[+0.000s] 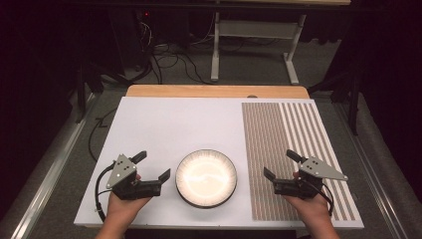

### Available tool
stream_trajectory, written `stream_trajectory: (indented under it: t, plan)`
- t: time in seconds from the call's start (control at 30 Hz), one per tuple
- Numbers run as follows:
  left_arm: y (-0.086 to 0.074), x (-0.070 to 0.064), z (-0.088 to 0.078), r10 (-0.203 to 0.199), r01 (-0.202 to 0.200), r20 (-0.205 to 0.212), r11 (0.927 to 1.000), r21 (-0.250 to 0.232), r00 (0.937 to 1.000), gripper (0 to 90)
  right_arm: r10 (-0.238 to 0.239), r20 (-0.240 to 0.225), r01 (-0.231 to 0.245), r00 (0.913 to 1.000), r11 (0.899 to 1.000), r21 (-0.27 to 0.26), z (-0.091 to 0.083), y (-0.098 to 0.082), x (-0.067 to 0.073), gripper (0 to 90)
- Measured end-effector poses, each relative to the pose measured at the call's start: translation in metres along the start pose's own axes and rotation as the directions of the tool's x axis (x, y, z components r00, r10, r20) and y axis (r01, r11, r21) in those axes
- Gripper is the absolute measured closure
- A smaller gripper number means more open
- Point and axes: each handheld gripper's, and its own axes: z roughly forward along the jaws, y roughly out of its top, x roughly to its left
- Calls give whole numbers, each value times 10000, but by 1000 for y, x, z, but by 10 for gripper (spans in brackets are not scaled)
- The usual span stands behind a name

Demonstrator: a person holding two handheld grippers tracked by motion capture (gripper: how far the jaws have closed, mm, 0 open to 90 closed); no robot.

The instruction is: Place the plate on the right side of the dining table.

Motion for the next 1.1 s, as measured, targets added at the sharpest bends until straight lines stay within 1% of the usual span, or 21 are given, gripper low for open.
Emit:
stream_trajectory:
  t: [0.17, 0.23, 0.37, 0.83, 1.0, 1.1]
  plan:
    - [-1, 2, 1, -24, 25, -36, 9999, 136, 10000, 31, -9, 27, 9, 10000, 10000, -47, 0, 0, -1, 36]
    - [-1, 3, 2, -94, 95, -35, 9998, 179, 9999, 30, -128, -16, 128, 9999, 9999, -5, 1, 0, 0, 36]
    - [-1, 2, 2, -101, 102, -54, 9998, 181, 9999, 29, -112, -15, 112, 9999, 9999, 2, 1, 0, 1, 36]
    - [-1, 2, 3, 18, -17, -37, 9996, 297, 10000, 30, -125, -15, 125, 9999, 9999, 47, 1, 0, 1, 36]
    - [-1, 1, 3, 108, -108, 14, 9992, 397, 9999, 32, -270, -14, 270, 9996, 9996, 11, 1, 0, 2, 36]
    - [-1, 1, 4, 108, -108, 3, 9991, 416, 9999, 31, -271, -66, 272, 9996, 9996, 36, 2, 1, 3, 37]
